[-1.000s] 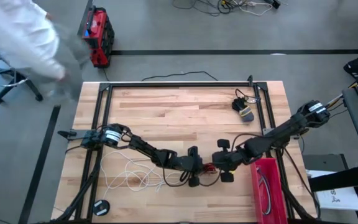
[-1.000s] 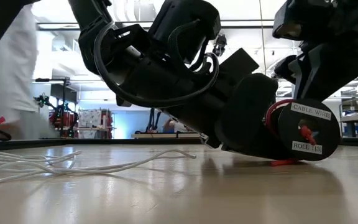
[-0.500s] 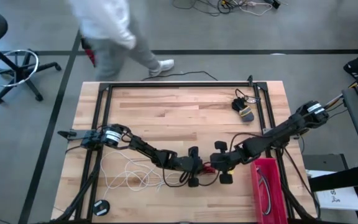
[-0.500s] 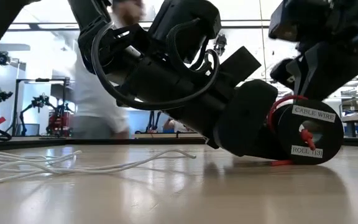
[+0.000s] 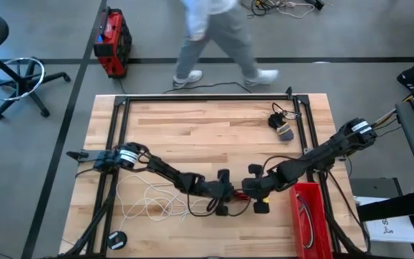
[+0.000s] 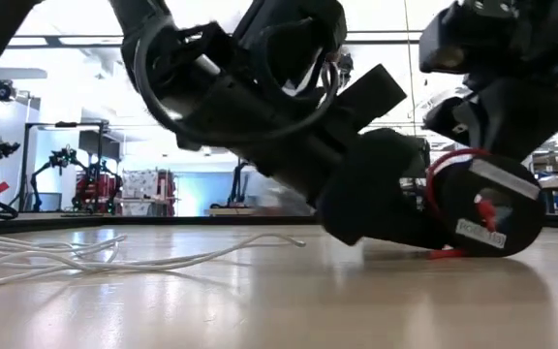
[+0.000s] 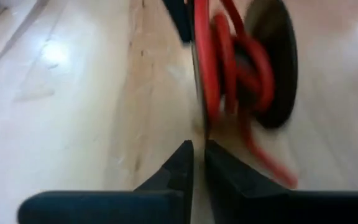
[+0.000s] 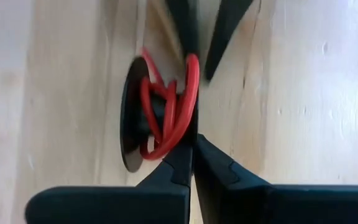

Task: Coil cords
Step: Coil the red wire onto the spool

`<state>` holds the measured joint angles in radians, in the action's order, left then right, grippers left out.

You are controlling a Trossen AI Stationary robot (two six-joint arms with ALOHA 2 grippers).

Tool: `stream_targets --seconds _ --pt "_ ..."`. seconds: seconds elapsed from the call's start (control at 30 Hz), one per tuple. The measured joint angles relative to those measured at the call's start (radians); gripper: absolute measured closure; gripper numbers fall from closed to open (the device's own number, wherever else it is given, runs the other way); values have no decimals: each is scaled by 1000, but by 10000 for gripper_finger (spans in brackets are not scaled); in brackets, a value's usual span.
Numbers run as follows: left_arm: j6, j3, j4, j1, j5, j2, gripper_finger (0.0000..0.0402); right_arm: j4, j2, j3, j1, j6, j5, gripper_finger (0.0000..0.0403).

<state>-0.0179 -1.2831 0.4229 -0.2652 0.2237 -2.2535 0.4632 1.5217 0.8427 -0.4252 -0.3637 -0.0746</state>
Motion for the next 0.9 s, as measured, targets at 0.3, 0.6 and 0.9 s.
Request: stream_targets --seconds 0.3,0.6,0.9 --pt "58 0 -122 3 133 88 329 58 1 23 0 70 5 402" --pt "33 0 -37 3 3 90 324 73 1 31 0 62 3 403" --pt "13 0 11 3 -11 99 329 81 0 32 0 41 0 403"
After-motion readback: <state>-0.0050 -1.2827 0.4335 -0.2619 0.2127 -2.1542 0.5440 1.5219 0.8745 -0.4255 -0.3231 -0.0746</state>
